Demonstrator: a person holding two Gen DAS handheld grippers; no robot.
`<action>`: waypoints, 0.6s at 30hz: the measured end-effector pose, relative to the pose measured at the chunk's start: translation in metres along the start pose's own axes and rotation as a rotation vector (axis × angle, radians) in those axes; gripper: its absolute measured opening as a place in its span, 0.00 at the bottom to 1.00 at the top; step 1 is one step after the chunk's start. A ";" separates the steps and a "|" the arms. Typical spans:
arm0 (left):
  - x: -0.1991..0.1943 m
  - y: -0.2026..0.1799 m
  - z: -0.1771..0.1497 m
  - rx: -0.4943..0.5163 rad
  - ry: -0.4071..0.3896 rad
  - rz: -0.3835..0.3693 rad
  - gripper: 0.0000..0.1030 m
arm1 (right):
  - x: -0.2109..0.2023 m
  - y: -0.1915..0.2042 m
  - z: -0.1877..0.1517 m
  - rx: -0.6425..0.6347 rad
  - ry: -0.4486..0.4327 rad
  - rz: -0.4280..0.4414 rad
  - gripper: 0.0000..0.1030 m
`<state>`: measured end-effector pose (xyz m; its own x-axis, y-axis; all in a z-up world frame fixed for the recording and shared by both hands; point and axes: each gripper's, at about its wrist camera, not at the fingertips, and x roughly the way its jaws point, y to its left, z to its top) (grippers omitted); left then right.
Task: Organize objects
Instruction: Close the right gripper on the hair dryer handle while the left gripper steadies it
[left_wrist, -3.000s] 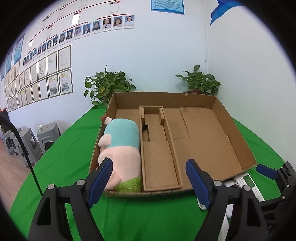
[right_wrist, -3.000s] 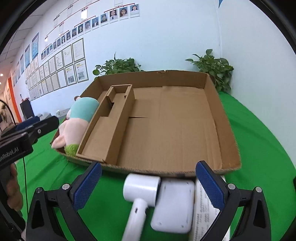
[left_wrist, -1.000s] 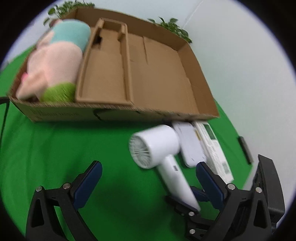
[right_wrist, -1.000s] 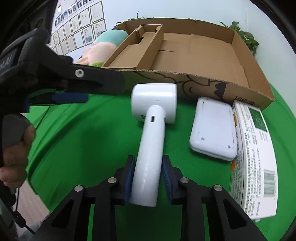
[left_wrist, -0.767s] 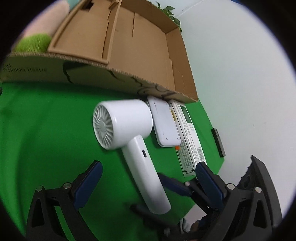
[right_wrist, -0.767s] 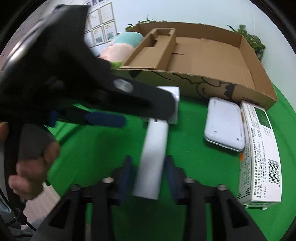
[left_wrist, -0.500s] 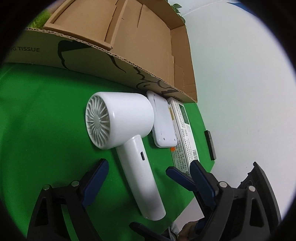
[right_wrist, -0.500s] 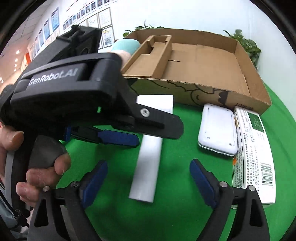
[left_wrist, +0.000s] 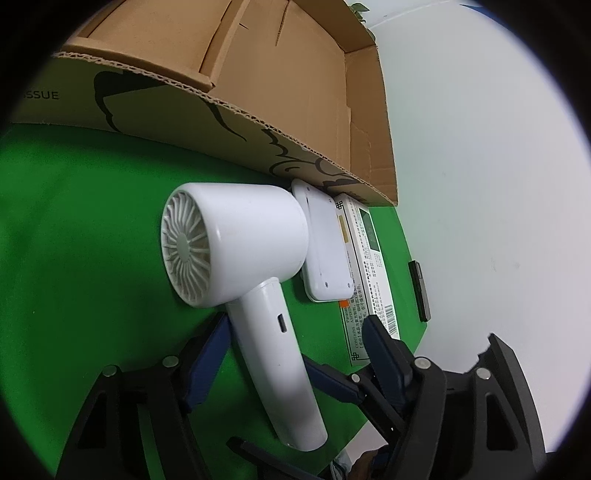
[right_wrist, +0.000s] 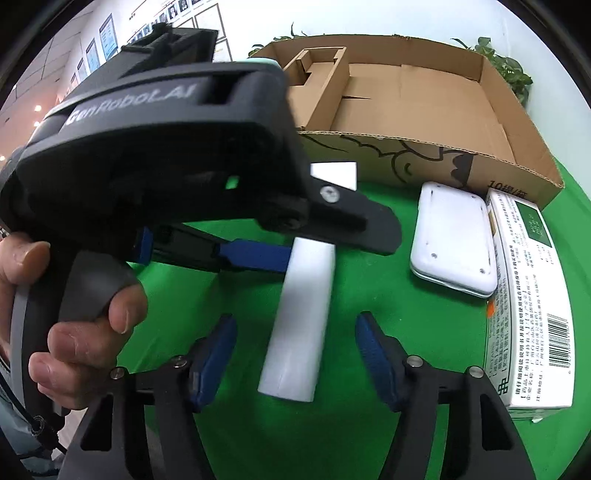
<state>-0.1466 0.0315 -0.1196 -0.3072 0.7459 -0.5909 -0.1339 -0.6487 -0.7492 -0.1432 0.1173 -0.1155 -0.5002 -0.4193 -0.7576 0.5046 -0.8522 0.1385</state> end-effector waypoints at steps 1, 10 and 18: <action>0.000 0.001 0.000 -0.003 -0.001 -0.001 0.64 | 0.001 0.002 0.000 -0.014 -0.002 -0.010 0.57; 0.001 0.002 0.000 0.001 -0.024 0.026 0.53 | 0.005 0.002 0.004 -0.033 -0.019 -0.062 0.34; -0.001 0.010 -0.004 -0.033 -0.036 0.062 0.32 | 0.006 -0.008 0.007 0.024 -0.020 -0.027 0.31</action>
<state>-0.1438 0.0253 -0.1279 -0.3473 0.6985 -0.6256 -0.0825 -0.6873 -0.7216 -0.1553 0.1197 -0.1162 -0.5274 -0.4017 -0.7487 0.4736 -0.8706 0.1335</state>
